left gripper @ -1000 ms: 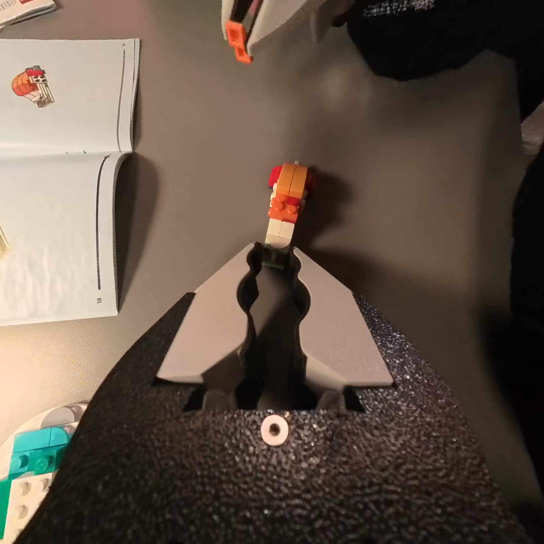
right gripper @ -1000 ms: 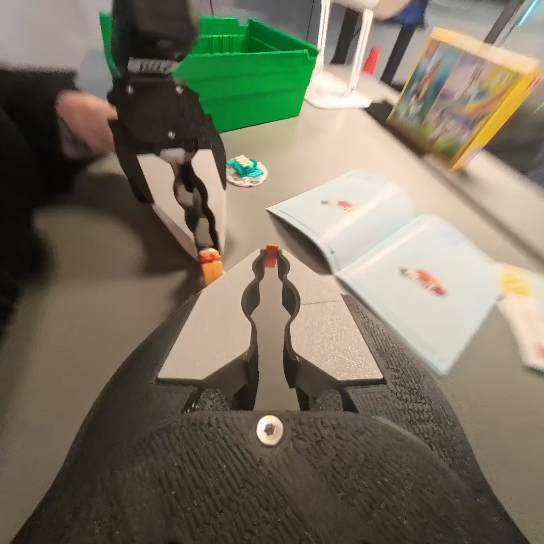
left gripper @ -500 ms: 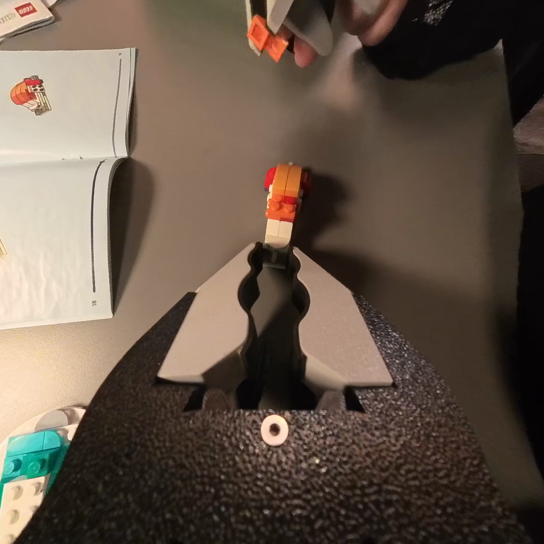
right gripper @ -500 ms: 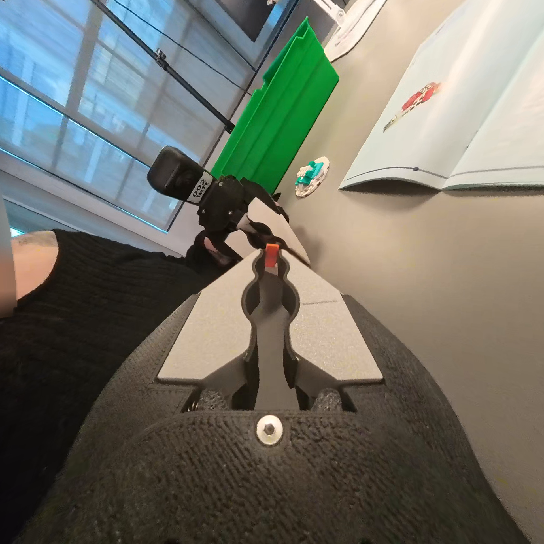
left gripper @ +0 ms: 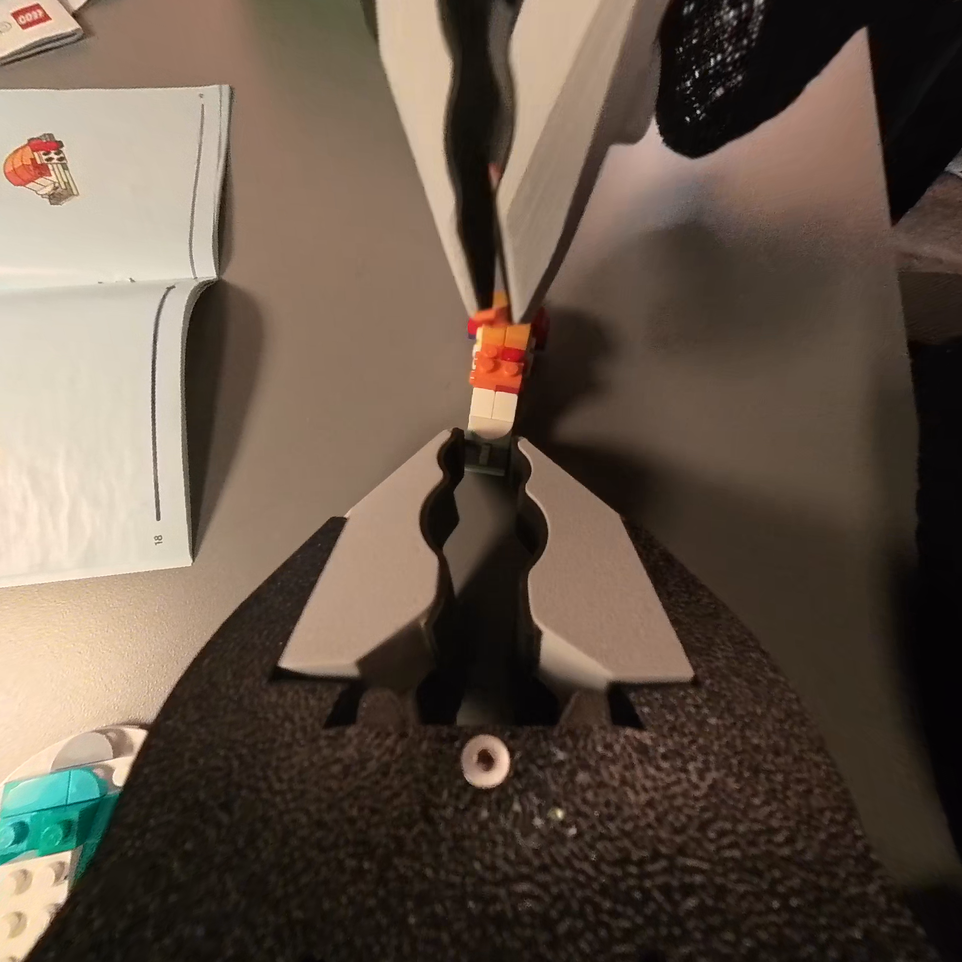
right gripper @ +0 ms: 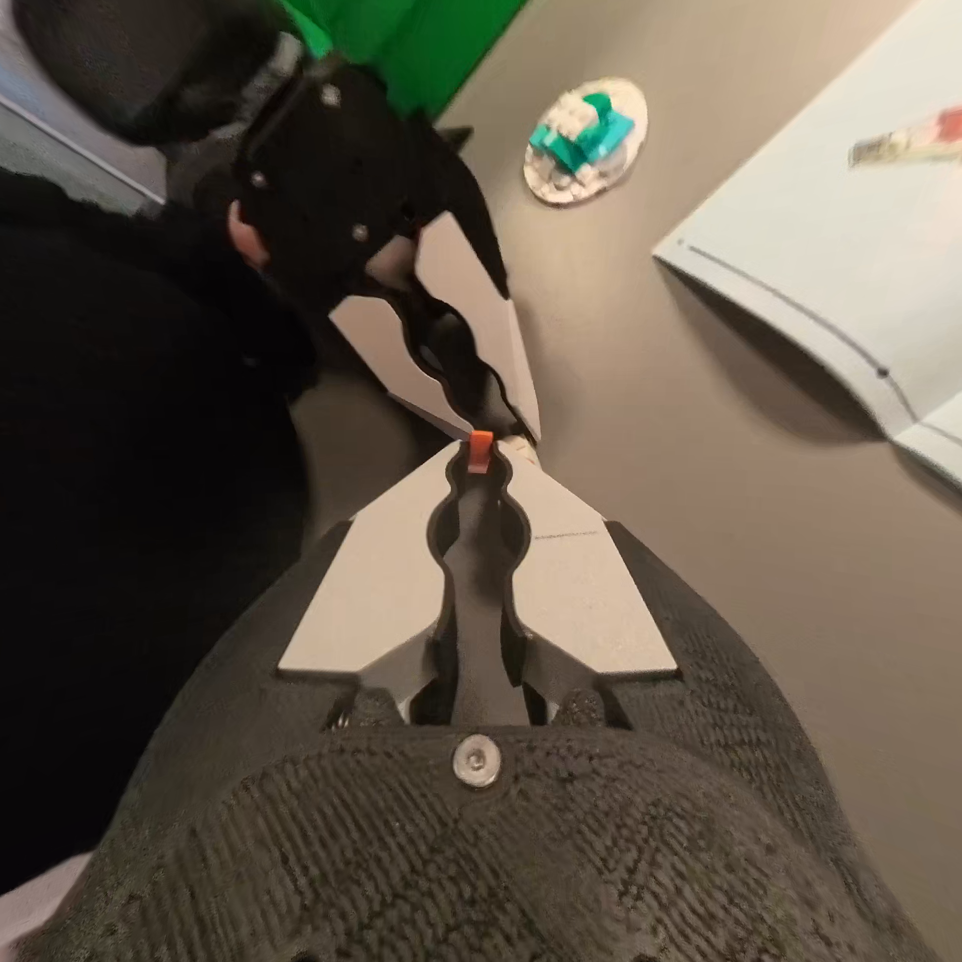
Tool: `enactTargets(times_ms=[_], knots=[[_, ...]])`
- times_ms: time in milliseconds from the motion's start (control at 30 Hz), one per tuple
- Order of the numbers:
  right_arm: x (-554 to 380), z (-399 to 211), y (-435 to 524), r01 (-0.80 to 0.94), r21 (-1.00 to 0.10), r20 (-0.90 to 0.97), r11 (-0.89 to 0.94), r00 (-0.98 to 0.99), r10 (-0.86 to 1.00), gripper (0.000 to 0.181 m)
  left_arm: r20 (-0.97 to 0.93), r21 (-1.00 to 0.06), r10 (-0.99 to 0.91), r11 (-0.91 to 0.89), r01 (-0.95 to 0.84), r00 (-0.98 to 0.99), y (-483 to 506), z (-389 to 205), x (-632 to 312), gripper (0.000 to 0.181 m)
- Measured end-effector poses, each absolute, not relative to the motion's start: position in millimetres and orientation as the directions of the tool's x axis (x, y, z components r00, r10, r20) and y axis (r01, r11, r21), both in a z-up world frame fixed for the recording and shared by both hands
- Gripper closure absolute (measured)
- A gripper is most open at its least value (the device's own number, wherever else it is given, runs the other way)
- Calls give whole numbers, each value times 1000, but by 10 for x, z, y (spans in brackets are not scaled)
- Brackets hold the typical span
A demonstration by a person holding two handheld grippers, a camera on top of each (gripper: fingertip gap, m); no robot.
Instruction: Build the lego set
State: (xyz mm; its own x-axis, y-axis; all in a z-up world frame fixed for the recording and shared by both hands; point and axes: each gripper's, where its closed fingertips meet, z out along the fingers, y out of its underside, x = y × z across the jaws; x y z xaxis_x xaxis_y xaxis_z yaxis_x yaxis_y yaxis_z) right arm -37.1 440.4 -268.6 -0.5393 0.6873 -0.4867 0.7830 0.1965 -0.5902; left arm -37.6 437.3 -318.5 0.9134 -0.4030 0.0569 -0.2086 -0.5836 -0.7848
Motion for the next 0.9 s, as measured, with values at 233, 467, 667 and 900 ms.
enactTargets(times_ms=[233,467,667,900], knots=[[-393,-2811,4434,888,-433,-612,154,-415,673,175,110,-785,-412,-594,-175,904,4355,-3173,-358,167],[-343,-2871,4468,895,-394,-557,211,-415,719,175,123,-785,-413,-597,-166,903,4349,-3170,-355,166],[-336,-2876,4461,889,-390,-526,239,-428,735,175,108,-785,-414,-593,-178,904,4347,-3173,-352,167],[-327,-2905,4418,880,-363,-474,305,-457,753,175,88,-785,-418,-587,-195,904,4333,-3177,-346,167]])
